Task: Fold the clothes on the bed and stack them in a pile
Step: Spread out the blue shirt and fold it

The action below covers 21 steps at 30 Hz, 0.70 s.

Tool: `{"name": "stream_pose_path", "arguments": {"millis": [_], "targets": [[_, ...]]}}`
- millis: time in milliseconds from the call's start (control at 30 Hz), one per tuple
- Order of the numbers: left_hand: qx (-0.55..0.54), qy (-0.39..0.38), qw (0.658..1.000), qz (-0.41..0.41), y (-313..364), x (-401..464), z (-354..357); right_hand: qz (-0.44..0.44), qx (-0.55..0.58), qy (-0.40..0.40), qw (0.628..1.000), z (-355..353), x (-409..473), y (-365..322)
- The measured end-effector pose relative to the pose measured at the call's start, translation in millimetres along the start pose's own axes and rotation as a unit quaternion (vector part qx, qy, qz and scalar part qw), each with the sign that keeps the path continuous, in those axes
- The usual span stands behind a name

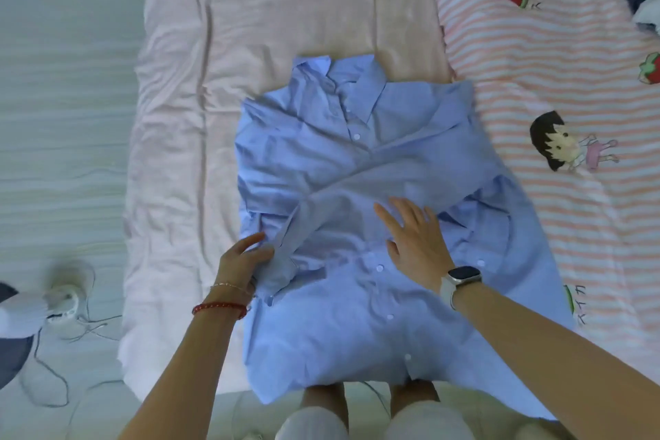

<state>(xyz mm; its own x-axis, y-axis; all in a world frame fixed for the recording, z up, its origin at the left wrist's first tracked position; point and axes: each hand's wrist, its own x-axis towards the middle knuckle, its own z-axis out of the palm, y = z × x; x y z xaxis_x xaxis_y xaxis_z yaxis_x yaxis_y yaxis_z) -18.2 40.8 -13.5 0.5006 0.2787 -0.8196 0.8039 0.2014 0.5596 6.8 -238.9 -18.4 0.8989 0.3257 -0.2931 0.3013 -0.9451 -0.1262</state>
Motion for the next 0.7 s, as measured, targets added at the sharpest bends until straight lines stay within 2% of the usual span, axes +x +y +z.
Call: {"name": "stream_pose_path", "arguments": {"millis": [67,233,300,367,433,533,633,700], "targets": [[0.065,0.019,0.997,-0.027,-18,5,-24,0.012,-0.004,-0.078,0.997,16,1,-15],[0.160,-0.030,0.984,-0.068,-48,15,-44,0.022,0.002,-0.141,0.990,38,1,-42],[0.284,-0.048,0.957,-0.023,-57,15,-39,0.015,-0.008,-0.159,0.987,43,1,-45],[0.369,-0.034,0.928,0.039,-61,10,-30,0.020,0.001,-0.174,0.985,47,-1,-47],[0.386,-0.010,0.919,0.082,-64,5,-21,0.034,0.011,-0.169,0.985,50,-3,-46],[0.393,0.025,0.914,0.102,-63,-3,-13,0.071,-0.001,-0.161,0.984,48,-5,-34],[0.463,0.087,0.864,0.179,-61,-8,-5,0.091,-0.043,-0.160,0.982,41,-1,-11],[0.506,0.103,0.815,0.262,-55,-9,7,0.095,-0.055,-0.137,0.984,38,5,6]]}}
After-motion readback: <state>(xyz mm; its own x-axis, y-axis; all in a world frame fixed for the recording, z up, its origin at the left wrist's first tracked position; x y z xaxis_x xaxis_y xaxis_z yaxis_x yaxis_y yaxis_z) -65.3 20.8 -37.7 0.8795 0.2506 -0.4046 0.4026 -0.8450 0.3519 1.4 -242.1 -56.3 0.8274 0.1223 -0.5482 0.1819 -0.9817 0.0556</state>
